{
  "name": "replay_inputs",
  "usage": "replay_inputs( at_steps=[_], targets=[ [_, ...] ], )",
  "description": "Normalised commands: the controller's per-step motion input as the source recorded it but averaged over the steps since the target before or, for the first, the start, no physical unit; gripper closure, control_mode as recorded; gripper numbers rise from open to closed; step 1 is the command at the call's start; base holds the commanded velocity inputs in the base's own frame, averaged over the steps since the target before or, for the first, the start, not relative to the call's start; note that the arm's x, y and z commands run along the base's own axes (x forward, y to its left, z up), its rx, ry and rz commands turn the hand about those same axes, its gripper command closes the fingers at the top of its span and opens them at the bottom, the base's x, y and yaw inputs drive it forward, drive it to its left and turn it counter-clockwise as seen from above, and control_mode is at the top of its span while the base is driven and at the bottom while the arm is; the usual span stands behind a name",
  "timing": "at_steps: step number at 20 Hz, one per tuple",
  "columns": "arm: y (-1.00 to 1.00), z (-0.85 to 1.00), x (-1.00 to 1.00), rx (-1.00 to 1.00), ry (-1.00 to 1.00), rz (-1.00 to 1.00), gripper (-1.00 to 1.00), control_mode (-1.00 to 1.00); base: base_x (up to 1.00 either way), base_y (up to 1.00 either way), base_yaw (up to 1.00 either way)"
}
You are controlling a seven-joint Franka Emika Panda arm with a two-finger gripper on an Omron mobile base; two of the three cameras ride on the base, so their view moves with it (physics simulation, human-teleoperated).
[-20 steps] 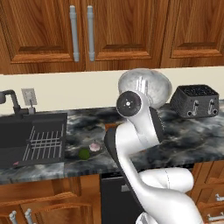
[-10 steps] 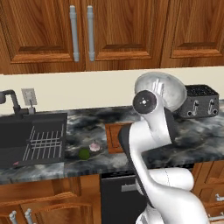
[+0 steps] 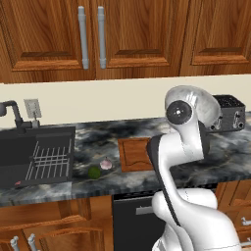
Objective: Open the cabinet. Place the bowl and condiment on the counter. Then place the lime and garlic on the cutting board.
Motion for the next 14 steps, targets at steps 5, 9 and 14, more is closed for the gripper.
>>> replay_inputs(
  at_steps=[5,9,14],
  targets=[
    [-0.42,-0.24,0.17,0.06,0.0,-0.07,1.0,-1.0,0.0,0.0,0.0],
    [-0.39,-0.29,0.23,0.04,0.0,-0.08,1.0,-1.0,0.0,0.0,0.0],
    [-0.39,-0.29,0.23,0.03,0.0,-0.08,1.0,-1.0,0.0,0.0,0.0]
  ],
)
